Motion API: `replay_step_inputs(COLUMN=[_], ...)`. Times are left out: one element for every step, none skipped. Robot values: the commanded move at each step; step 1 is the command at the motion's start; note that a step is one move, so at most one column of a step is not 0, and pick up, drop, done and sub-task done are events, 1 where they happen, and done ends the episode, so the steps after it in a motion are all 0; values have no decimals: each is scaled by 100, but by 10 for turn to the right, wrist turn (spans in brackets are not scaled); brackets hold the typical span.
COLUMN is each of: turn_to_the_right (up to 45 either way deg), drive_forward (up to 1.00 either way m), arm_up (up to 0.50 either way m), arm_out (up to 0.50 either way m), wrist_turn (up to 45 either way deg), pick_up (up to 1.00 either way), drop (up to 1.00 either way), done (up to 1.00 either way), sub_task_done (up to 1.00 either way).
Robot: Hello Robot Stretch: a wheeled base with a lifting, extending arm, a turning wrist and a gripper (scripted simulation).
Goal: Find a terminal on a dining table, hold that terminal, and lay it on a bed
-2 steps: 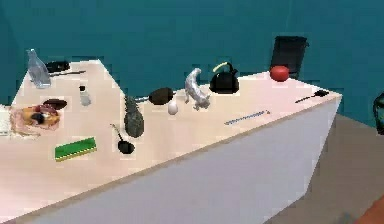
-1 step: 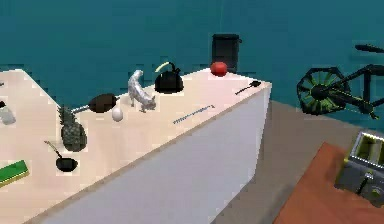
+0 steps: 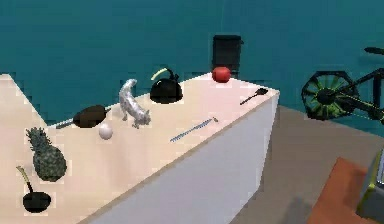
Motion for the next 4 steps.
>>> replay_step_inputs(turn_to_the_right=[-150, 0, 0, 0], drive_forward=[0, 0, 0, 0], arm_up=[0, 50, 26, 0], arm_out=[0, 0, 0, 38], wrist_turn=[0, 0, 0, 0], pick_up=[0, 0, 0, 0], drop=[0, 0, 0, 0], done=[0, 0, 0, 0], sub_task_done=[0, 0, 0, 0])
